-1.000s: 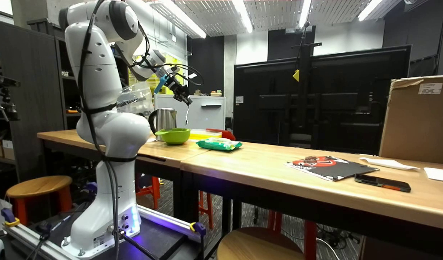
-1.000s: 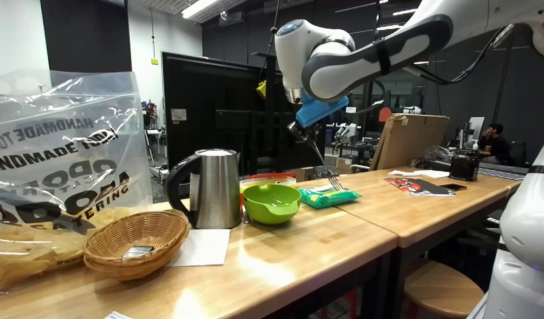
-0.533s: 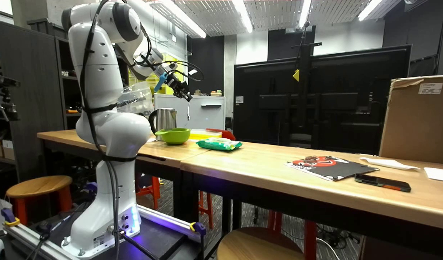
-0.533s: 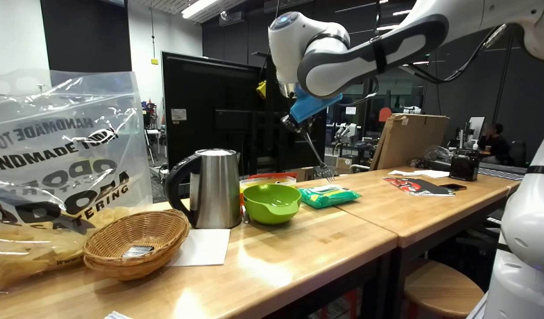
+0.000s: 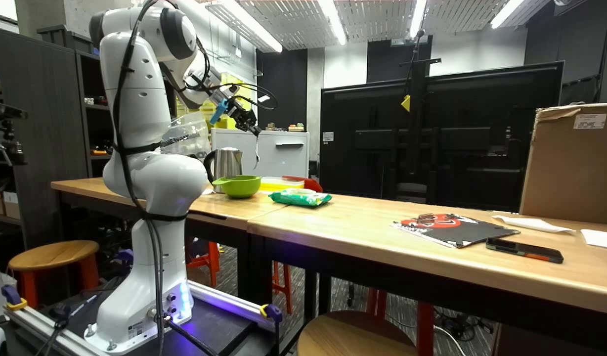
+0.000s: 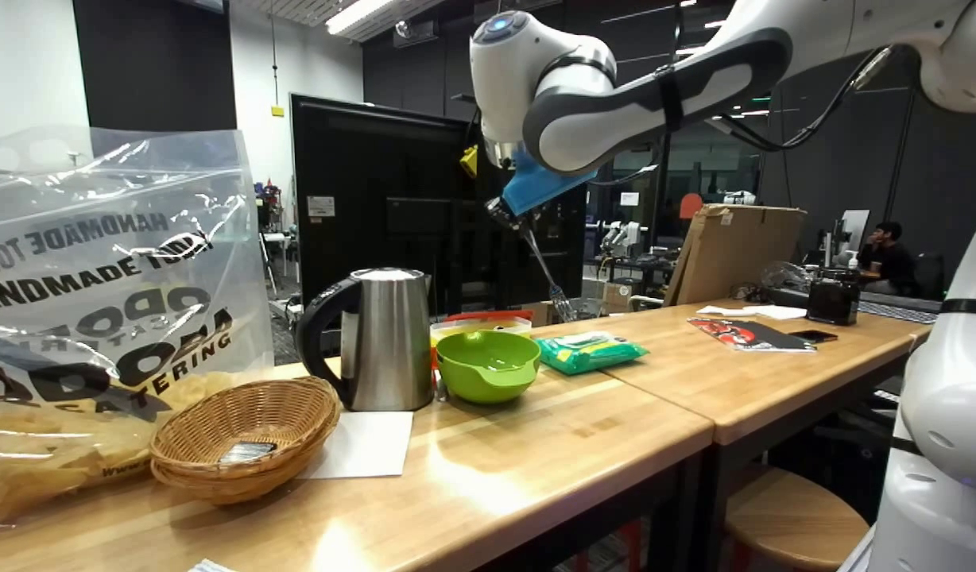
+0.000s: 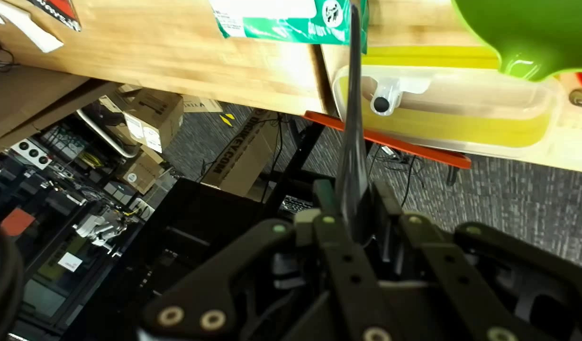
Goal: Put the silver fork inside the green bowl
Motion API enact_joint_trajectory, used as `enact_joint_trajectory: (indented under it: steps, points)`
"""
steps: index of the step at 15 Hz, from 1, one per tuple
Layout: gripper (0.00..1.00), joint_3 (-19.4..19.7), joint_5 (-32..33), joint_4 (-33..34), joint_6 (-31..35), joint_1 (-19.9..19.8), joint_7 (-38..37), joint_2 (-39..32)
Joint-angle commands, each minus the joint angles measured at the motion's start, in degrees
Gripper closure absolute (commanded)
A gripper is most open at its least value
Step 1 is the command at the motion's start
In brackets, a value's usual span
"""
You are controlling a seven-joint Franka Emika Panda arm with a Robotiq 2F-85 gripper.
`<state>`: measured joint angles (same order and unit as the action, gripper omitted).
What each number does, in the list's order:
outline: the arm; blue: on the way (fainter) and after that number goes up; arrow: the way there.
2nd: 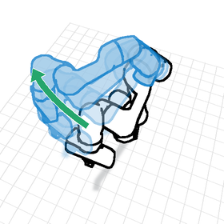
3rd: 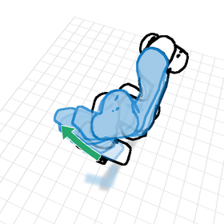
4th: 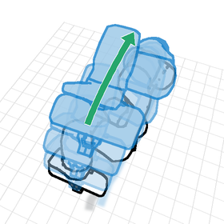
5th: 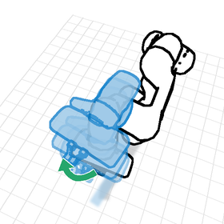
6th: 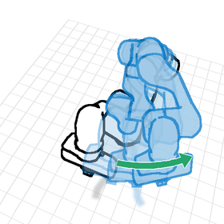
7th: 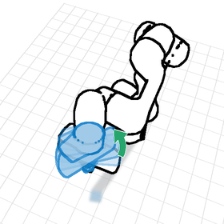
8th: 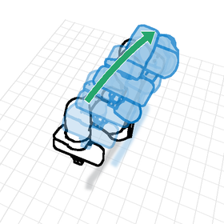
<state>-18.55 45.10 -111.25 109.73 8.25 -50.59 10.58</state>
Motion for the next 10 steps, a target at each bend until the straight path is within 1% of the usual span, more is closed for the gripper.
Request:
enact_joint_trajectory:
  steps: [1, 8, 10]
  points:
    - [0.95, 0.8, 1.7, 0.0, 3.6, 0.8, -2.4, 0.0]
    - [0.95, 2.5, 1.7, -4.3, 16.3, 0.0, -6.8, 1.5]
    - [0.95, 2.9, 1.3, -5.2, 18.6, -0.1, -7.8, 1.6]
